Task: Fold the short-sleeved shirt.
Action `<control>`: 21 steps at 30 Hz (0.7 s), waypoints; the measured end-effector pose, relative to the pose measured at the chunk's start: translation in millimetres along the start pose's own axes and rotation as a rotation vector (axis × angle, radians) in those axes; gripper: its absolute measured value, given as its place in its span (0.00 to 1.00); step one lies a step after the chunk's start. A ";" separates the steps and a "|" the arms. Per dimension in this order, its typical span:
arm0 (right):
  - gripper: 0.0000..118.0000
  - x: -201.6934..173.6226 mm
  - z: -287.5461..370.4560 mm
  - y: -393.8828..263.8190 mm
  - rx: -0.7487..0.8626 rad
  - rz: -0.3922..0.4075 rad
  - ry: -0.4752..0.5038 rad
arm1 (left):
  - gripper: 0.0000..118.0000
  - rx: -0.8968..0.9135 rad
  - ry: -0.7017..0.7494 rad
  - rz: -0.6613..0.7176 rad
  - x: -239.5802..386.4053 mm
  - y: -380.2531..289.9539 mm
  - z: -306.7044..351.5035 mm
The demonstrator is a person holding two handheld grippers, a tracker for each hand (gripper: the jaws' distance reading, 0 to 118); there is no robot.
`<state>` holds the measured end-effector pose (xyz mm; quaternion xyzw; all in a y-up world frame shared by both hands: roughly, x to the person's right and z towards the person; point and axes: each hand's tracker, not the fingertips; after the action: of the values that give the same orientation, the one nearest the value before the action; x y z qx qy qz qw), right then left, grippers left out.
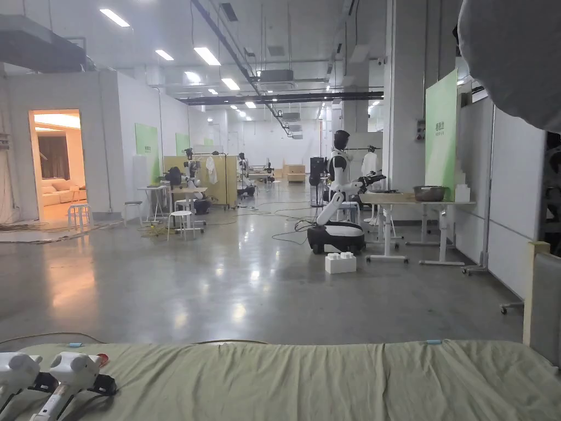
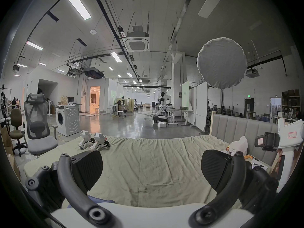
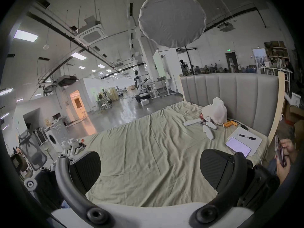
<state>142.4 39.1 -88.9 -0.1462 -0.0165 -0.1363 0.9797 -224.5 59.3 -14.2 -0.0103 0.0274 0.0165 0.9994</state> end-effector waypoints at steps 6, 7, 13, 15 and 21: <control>1.00 -4.3 2.4 -1.2 -0.028 -0.035 0.057 | 1.00 -0.018 -0.026 0.005 6.8 1.9 -3.5; 1.00 -6.3 2.0 -1.0 -0.024 -0.024 0.052 | 1.00 -0.026 -0.034 0.011 7.0 2.0 -3.7; 1.00 -10.0 4.1 -1.4 -0.014 0.026 0.050 | 1.00 -0.029 -0.036 0.020 7.2 2.1 -4.9; 1.00 -10.2 3.5 -1.4 -0.018 0.020 0.052 | 1.00 -0.030 -0.037 0.029 6.8 1.9 -5.4; 1.00 -14.2 1.1 -5.6 0.007 0.035 0.043 | 1.00 -0.044 -0.035 0.040 5.7 0.7 -6.4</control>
<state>127.2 38.0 -87.3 -0.1400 0.0067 -0.1222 0.9826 -219.2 60.0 -20.9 -0.0313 0.0100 0.0374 0.9988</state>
